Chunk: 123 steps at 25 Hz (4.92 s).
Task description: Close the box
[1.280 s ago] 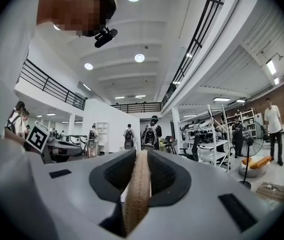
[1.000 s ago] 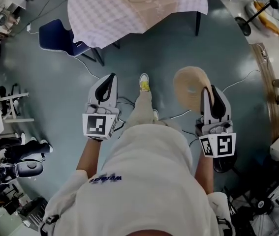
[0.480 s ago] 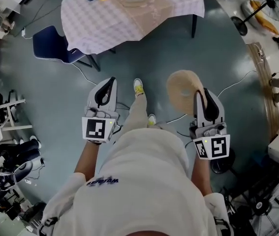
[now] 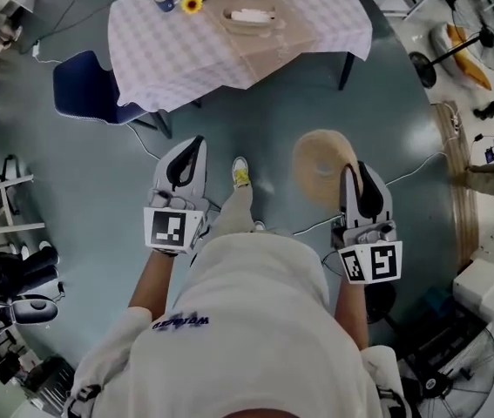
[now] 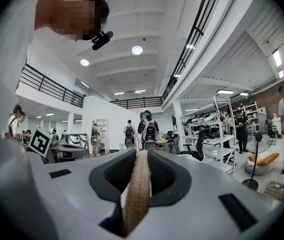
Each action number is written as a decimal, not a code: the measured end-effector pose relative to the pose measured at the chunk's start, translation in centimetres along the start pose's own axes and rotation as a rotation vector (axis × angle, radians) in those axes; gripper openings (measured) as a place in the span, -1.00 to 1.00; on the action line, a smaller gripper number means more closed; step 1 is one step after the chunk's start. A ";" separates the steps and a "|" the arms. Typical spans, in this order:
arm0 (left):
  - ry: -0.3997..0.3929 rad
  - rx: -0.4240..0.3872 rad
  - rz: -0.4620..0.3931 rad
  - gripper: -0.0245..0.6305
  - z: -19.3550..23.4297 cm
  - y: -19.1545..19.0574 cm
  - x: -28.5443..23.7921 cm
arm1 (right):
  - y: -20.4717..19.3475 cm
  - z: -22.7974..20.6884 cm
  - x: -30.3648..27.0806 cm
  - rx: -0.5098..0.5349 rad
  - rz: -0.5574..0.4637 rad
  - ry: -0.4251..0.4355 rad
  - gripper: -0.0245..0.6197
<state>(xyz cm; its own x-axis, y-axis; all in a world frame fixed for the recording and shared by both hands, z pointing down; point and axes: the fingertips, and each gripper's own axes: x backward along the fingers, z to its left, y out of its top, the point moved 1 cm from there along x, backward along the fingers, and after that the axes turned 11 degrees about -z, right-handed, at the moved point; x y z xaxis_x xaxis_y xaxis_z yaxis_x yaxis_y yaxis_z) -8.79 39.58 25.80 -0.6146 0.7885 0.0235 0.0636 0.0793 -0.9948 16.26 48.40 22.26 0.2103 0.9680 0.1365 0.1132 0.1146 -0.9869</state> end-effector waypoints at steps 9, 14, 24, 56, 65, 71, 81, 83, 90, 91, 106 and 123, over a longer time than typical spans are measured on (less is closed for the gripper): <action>0.041 0.042 0.025 -0.92 8.8 -1.6 -6.7 | -0.2 -0.1 -11.8 0.010 -0.011 0.035 -0.69; 0.004 0.063 0.018 -0.92 12.1 -2.3 -11.0 | -0.7 -0.7 -17.4 0.011 -0.017 0.013 -0.70; -0.028 0.142 0.020 -0.92 15.1 -4.4 -15.7 | -1.1 -0.8 -23.4 0.034 0.005 0.003 -0.69; 0.060 0.189 0.227 -0.92 23.9 -12.0 -37.1 | -10.2 -12.4 -49.2 -0.200 0.083 0.025 -0.70; -0.023 0.281 0.292 -0.92 26.1 -17.0 -40.4 | -12.8 -13.1 -54.3 -0.189 0.094 -0.082 -0.70; -0.087 0.315 0.343 -0.92 28.7 -22.1 -42.7 | -13.9 -11.1 -58.1 -0.159 0.074 -0.140 -0.70; -0.132 0.349 0.400 -0.92 31.5 -29.1 -44.9 | -19.7 -6.6 -62.3 -0.136 0.149 -0.176 -0.70; -0.151 0.354 0.417 -0.92 31.4 -30.5 -45.0 | -20.7 -6.1 -63.0 -0.128 0.162 -0.174 -0.70; -0.147 0.403 0.470 -0.92 30.9 -34.3 -46.0 | -23.4 -5.2 -64.8 -0.119 0.187 -0.185 -0.70; -0.152 0.408 0.474 -0.92 30.8 -34.7 -46.2 | -23.6 -5.0 -64.9 -0.114 0.183 -0.188 -0.70; -0.188 0.454 0.519 -0.92 29.0 -36.6 -47.4 | -26.3 -4.4 -64.6 -0.009 0.211 -0.163 -0.70; -0.191 0.440 0.560 -0.92 26.6 -37.9 -47.1 | -26.8 -6.4 -62.7 0.008 0.242 -0.177 -0.70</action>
<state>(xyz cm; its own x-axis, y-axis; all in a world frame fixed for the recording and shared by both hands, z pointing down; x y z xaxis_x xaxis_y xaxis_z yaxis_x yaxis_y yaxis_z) -3.14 -16.74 59.81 -0.7115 0.5160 -0.4770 0.1116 -0.5873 -0.8017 6.26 -16.76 40.67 0.0572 0.9912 -0.1197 0.0730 -0.1237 -0.9896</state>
